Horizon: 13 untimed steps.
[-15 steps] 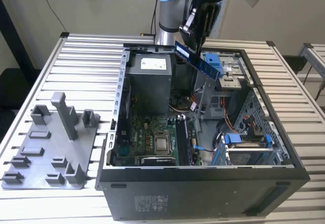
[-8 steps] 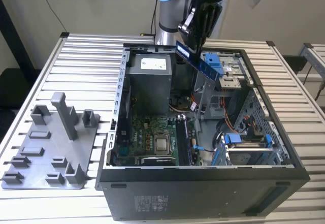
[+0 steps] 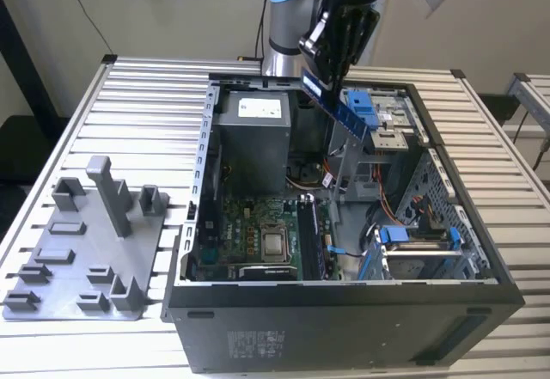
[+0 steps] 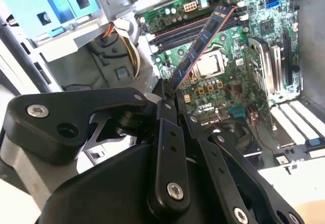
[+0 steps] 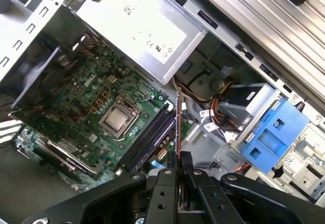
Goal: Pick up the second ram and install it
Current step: 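Insert the second ram into the second slot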
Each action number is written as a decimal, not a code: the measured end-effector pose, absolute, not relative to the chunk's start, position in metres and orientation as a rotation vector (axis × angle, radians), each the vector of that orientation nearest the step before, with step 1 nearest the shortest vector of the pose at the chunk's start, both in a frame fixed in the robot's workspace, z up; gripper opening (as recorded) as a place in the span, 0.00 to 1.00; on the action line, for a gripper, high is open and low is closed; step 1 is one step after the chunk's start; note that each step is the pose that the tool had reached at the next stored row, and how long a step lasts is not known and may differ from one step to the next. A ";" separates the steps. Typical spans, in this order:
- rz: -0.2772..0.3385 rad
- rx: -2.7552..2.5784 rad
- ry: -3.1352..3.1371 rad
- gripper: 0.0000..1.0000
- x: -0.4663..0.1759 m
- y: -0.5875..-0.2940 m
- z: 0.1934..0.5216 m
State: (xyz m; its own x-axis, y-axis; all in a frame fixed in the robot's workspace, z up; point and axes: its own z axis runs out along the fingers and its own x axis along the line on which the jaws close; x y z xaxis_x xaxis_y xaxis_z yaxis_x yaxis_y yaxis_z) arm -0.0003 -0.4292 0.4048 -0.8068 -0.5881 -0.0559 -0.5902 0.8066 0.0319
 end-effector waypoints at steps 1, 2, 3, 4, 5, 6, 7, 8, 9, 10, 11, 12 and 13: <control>0.074 -0.947 2.949 0.14 0.000 -0.429 0.405; 0.073 -0.934 2.953 0.14 0.000 -0.429 0.405; 0.073 -0.921 2.957 0.14 0.000 -0.429 0.405; 0.073 -0.908 2.960 0.14 0.000 -0.429 0.405; 0.072 -0.896 2.964 0.14 0.000 -0.429 0.405; 0.072 -0.884 2.967 0.14 0.000 -0.429 0.405; 0.072 -0.871 2.971 0.14 0.000 -0.429 0.405; 0.071 -0.860 2.974 0.14 0.000 -0.429 0.405; 0.071 -0.848 2.977 0.14 0.000 -0.429 0.405; 0.071 -0.837 2.980 0.14 0.000 -0.429 0.405; 0.071 -0.825 2.983 0.14 0.000 -0.429 0.405; 0.071 -0.814 2.986 0.14 0.000 -0.430 0.405; 0.070 -0.803 2.989 0.14 0.000 -0.430 0.405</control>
